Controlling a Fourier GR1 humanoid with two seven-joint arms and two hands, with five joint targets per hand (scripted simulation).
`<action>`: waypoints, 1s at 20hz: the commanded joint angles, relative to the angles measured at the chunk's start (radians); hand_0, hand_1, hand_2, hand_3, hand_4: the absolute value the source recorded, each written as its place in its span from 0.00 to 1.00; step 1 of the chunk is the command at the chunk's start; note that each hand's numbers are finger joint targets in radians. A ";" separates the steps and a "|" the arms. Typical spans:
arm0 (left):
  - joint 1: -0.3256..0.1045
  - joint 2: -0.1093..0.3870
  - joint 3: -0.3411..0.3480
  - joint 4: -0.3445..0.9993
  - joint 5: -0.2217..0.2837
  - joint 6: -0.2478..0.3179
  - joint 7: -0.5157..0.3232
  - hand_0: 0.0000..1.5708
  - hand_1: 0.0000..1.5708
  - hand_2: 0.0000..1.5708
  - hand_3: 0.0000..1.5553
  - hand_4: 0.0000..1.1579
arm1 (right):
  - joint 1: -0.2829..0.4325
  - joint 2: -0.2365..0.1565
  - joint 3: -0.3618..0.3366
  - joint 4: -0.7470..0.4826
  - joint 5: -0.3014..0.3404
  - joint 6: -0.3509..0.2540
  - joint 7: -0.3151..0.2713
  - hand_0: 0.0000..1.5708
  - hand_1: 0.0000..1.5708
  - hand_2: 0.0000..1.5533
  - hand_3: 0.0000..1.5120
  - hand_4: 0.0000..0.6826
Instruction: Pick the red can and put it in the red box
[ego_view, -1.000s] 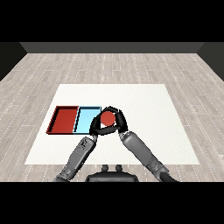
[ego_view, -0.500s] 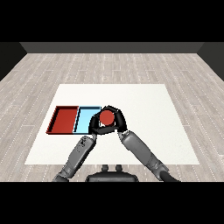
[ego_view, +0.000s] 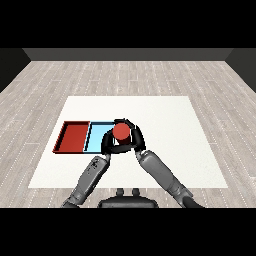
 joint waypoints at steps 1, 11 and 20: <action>0.021 -0.007 -0.009 -0.081 -0.014 -0.004 0.012 1.00 1.00 0.99 0.96 0.89 | 0.010 0.000 -0.002 0.001 0.040 0.021 0.030 0.00 0.00 0.00 0.00 0.00; -0.004 -0.007 0.051 0.003 -0.097 -0.018 -0.015 1.00 1.00 1.00 0.97 0.98 | 0.116 -0.021 -0.132 -0.106 0.014 0.110 -0.056 0.00 0.00 0.00 0.00 0.00; 0.052 0.076 0.138 -0.056 -0.098 -0.057 0.022 1.00 1.00 1.00 0.95 0.97 | 0.285 -0.096 -0.232 -0.350 -0.084 0.207 -0.065 0.00 0.00 0.00 0.00 0.00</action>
